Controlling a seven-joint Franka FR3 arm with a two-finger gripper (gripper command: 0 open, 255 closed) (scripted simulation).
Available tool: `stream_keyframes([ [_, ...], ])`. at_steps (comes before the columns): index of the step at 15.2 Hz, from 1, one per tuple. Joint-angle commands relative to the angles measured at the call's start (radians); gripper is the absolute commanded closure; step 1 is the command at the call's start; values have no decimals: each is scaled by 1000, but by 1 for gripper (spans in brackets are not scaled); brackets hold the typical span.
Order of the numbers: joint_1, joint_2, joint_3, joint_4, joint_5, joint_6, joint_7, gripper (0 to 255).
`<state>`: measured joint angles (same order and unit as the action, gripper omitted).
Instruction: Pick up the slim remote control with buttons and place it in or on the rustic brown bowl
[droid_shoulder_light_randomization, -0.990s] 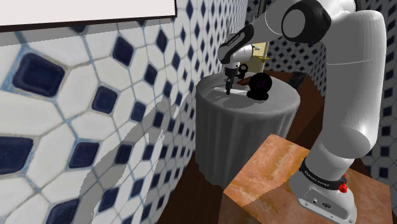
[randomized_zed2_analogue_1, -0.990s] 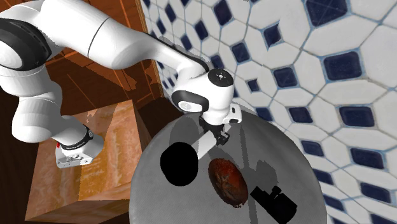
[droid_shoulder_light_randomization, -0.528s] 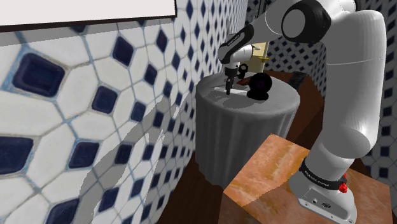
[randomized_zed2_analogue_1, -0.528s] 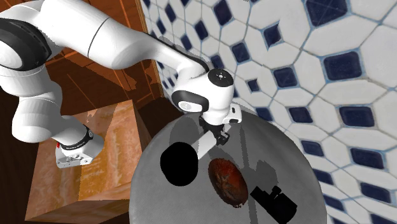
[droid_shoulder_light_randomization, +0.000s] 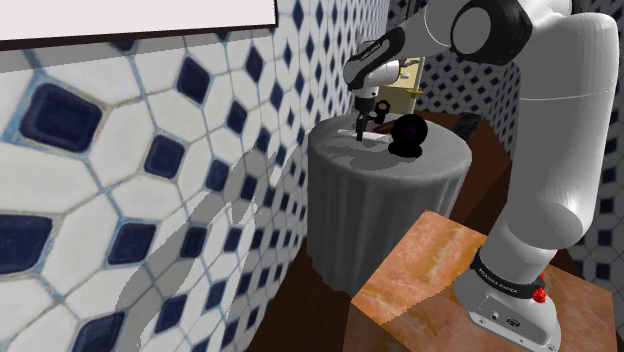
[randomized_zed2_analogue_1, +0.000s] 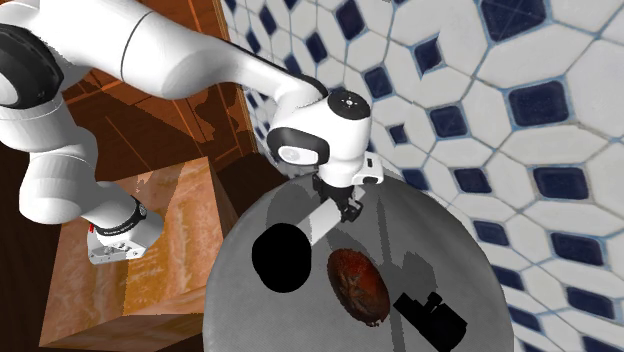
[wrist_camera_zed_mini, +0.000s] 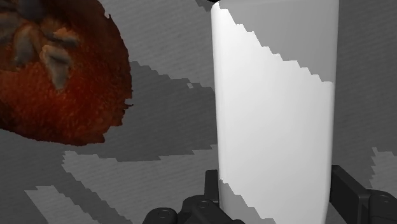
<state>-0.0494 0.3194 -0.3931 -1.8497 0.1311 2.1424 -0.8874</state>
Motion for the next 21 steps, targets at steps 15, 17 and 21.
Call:
stream_keyframes([
  [15,8,-74,-14,125,-39,-193,24,255],
  [17,-8,-65,-21,137,-33,-197,1,255],
  [21,-76,-17,-47,199,-7,-218,-95,255],
])
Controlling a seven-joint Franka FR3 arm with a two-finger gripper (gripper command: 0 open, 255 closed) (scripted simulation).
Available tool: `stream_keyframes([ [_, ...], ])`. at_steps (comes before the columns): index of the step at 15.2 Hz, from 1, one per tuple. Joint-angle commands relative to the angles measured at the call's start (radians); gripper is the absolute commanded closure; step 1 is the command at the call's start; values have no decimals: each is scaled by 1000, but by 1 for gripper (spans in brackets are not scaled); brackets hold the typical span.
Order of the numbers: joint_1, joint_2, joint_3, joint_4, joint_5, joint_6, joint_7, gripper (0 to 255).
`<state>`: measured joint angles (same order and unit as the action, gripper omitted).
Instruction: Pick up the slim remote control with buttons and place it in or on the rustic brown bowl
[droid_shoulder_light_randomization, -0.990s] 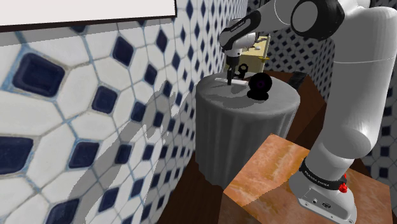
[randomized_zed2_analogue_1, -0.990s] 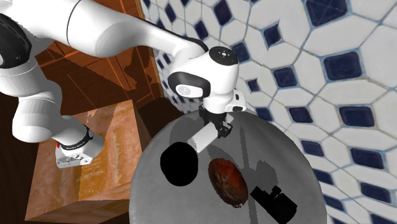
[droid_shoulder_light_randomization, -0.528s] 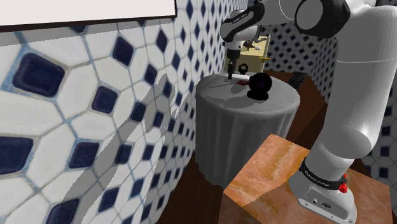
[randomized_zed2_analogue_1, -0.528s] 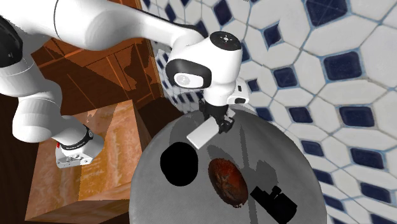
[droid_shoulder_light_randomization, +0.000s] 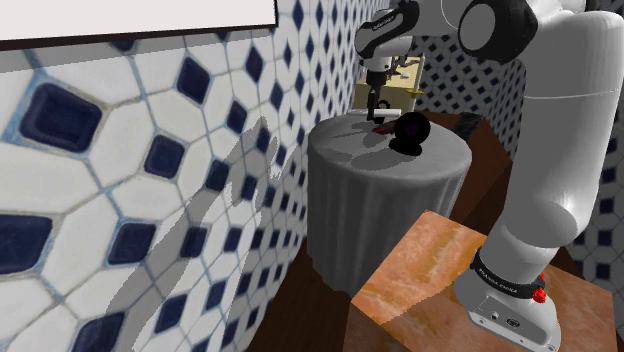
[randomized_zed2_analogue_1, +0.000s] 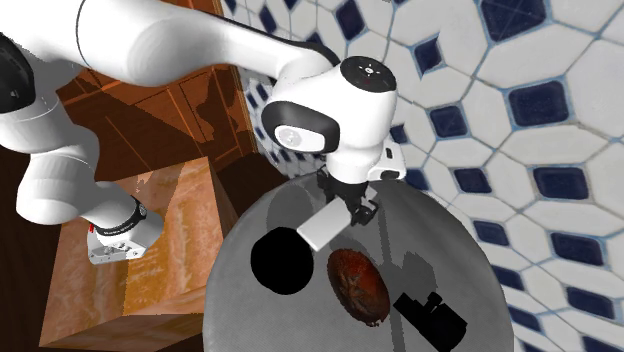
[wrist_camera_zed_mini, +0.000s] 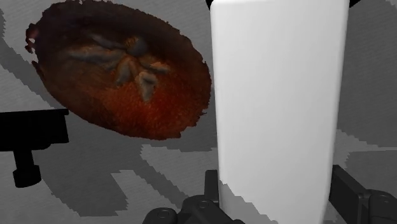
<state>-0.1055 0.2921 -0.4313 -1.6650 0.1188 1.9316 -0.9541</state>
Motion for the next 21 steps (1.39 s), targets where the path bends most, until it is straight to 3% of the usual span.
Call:
stream_keyframes([
  [1,-38,25,-14,33,13,-13,-52,255],
  [9,-215,188,-44,261,92,-96,-241,255],
  [21,-211,222,-31,148,111,47,-255,255],
])
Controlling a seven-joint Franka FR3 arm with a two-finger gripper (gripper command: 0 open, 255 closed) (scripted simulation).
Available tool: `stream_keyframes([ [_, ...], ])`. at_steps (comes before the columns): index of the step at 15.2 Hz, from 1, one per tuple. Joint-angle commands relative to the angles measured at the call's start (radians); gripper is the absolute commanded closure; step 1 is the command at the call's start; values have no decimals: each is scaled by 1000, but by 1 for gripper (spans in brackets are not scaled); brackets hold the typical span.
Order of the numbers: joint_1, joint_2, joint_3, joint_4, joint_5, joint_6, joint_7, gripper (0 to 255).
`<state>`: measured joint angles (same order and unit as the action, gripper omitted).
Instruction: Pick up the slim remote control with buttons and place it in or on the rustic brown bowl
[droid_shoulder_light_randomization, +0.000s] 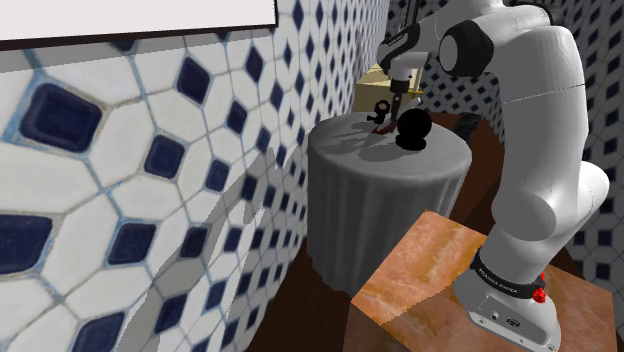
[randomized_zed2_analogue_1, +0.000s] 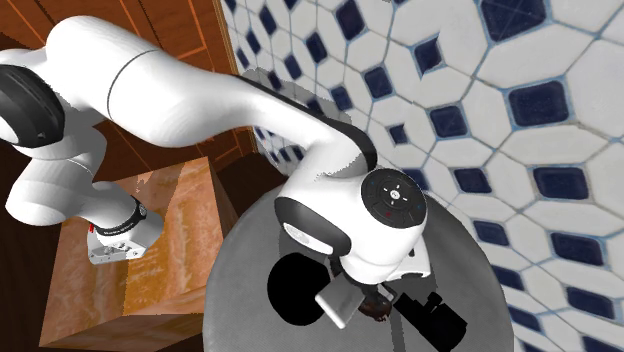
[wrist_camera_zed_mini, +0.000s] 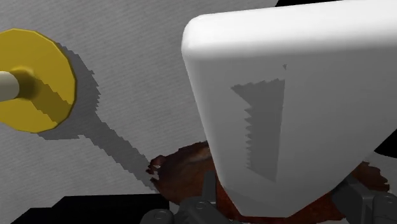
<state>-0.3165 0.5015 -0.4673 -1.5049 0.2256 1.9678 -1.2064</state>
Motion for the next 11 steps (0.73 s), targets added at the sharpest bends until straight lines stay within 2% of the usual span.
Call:
stream_keyframes([
  [1,0,17,6,-19,7,22,-4,255],
  [9,0,20,6,-25,9,30,-6,255],
  [10,2,17,6,-25,8,27,-3,0],
  [11,0,20,6,-21,9,26,-5,0],
])
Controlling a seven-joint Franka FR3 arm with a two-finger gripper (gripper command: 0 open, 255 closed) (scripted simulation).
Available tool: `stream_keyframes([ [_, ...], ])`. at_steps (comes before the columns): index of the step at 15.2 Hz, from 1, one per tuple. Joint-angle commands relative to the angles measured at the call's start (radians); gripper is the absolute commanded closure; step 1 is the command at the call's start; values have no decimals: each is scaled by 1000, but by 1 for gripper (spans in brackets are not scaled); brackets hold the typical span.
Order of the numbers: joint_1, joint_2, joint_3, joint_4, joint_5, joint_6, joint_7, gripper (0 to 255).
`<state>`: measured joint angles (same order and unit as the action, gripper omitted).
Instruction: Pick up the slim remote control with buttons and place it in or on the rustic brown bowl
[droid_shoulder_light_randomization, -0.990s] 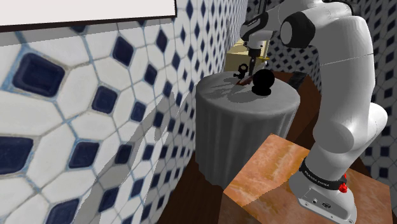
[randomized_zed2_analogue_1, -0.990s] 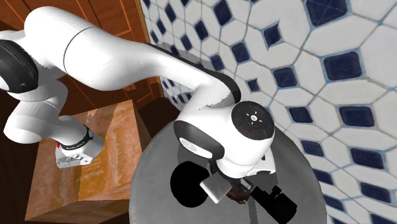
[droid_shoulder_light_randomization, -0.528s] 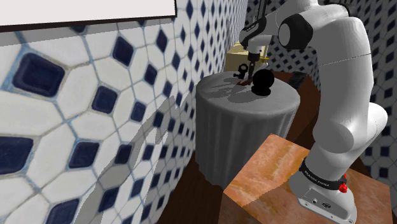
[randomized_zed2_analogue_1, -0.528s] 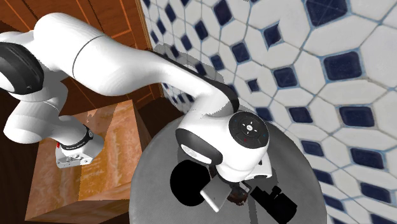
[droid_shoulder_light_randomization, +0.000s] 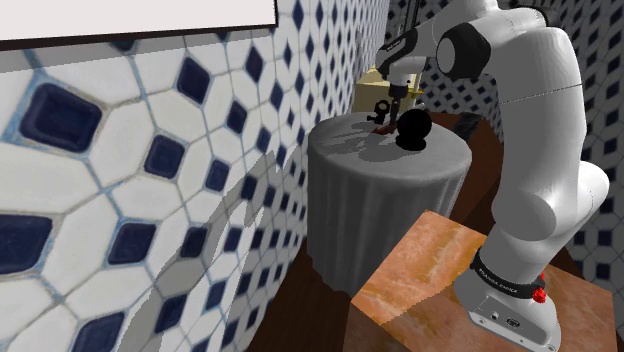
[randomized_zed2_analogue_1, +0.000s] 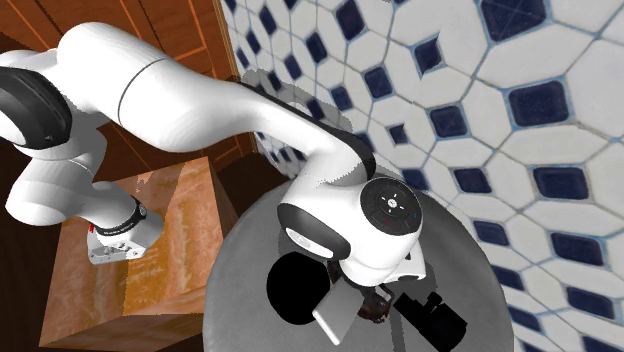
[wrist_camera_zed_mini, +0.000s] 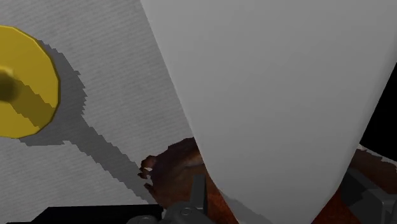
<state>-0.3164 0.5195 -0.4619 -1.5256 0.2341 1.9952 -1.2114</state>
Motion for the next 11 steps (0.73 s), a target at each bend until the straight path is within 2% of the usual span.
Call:
stream_keyframes([
  [1,0,3,1,0,1,-1,0,0],
  [4,0,2,1,-4,1,2,-1,0],
  [8,0,-31,-10,76,-18,-107,13,0],
  [11,0,-31,-10,75,-18,-107,13,0],
])
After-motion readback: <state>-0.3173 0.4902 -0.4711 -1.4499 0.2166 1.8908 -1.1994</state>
